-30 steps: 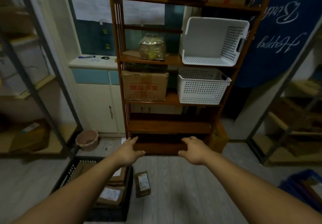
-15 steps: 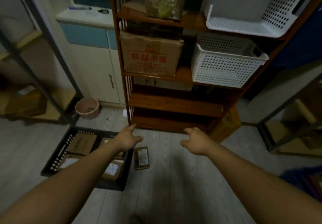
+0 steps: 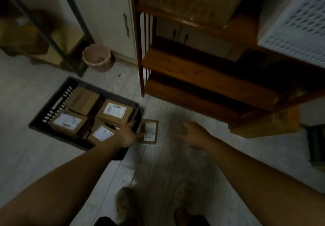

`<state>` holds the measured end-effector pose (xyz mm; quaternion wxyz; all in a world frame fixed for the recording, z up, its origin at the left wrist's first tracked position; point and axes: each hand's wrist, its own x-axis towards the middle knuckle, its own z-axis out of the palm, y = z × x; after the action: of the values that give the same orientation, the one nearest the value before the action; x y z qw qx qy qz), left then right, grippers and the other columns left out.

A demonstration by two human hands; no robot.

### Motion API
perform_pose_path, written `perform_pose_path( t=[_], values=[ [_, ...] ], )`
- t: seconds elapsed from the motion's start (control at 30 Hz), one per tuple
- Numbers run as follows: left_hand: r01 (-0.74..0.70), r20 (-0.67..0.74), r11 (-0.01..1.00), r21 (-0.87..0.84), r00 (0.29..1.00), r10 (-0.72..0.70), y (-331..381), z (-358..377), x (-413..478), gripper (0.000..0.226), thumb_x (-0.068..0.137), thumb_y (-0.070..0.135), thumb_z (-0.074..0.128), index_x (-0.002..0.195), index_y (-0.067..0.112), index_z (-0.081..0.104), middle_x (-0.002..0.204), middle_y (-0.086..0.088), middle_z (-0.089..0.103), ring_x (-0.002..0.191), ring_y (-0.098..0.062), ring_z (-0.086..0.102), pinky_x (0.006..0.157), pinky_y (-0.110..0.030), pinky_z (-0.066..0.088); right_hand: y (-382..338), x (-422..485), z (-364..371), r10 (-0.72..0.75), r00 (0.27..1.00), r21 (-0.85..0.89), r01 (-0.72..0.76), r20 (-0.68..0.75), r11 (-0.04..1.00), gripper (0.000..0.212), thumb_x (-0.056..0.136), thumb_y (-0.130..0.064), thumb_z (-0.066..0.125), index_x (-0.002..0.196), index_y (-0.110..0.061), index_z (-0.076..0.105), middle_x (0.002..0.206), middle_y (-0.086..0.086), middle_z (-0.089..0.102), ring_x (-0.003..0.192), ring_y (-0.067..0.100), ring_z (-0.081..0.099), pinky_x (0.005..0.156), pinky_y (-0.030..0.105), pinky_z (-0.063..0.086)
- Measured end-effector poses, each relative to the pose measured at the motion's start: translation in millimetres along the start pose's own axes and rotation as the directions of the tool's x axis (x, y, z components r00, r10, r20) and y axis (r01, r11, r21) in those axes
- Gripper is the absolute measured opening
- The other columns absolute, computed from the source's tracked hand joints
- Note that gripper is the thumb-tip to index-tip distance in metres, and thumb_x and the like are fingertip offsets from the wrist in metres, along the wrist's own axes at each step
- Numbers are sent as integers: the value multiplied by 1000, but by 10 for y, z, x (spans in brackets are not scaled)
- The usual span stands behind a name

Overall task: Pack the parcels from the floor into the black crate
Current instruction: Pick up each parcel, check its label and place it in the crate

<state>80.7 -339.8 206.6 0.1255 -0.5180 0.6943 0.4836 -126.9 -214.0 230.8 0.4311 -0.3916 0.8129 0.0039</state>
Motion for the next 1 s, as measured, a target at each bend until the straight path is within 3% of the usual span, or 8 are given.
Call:
perform_pose_path(
  t=[0.1,0.33,0.43,0.53,0.67,0.73,0.83,1.0],
  values=[
    [46,-27,999,-9,999,-47,-320,467,676,65,92,28,57,147,9,28,145,-7,38,133,-29,38,109,-33,30,238,813,382,-28,999,-15,28,19,999,65,96,-37,51,150,-16,23,155,12,25,136,32,35,106,39,38],
    [124,-40,985,-122,991,-129,-1299,1481,2295,70,87,22,64,146,10,28,144,-10,41,129,-31,43,104,-37,38,775,2565,1712,-62,997,64,59,48,996,70,93,-38,56,150,-17,22,153,11,29,135,30,37,103,36,38],
    [135,-82,987,-91,986,-143,-1632,1817,2818,66,87,23,63,143,7,32,142,-9,42,129,-28,42,99,-29,36,928,3152,2270,-47,996,112,39,72,993,65,92,-37,57,146,-10,30,147,14,38,128,29,45,96,32,40],
    [151,-83,978,-143,983,-163,-1879,2070,3189,58,87,23,65,135,6,37,127,-7,53,117,-23,52,87,-24,40,998,3614,2668,-36,994,179,16,108,984,56,94,-34,55,141,-8,38,141,14,46,123,28,50,87,28,40],
    [179,-98,947,-267,973,-211,-2115,2272,3538,55,88,17,63,133,5,34,125,-5,56,115,-26,56,96,-33,47,1006,4008,3010,-109,983,384,44,148,922,48,95,-18,55,141,-9,42,142,11,49,130,29,47,103,28,38],
    [161,-100,938,-307,975,-200,-2104,2303,3619,45,89,12,60,130,5,41,123,-8,59,106,-26,60,92,-37,51,1010,4054,3037,-137,983,451,70,118,890,45,95,-13,54,139,-10,45,141,8,50,130,25,48,108,30,37],
    [96,-96,925,-367,985,-141,-1853,2282,3548,46,89,7,59,131,10,40,120,-12,60,91,-21,60,63,-21,50,1032,3975,2815,-76,997,484,70,-7,872,44,96,-17,54,139,-12,45,140,7,52,126,25,51,102,29,40],
    [-158,-229,900,-405,971,67,-1396,2153,3438,62,86,15,63,139,21,31,115,-6,62,107,-27,61,74,-26,49,1057,3687,2216,0,970,499,126,-244,857,44,94,-22,55,135,-17,39,134,5,54,117,24,56,86,30,45]
  ],
)
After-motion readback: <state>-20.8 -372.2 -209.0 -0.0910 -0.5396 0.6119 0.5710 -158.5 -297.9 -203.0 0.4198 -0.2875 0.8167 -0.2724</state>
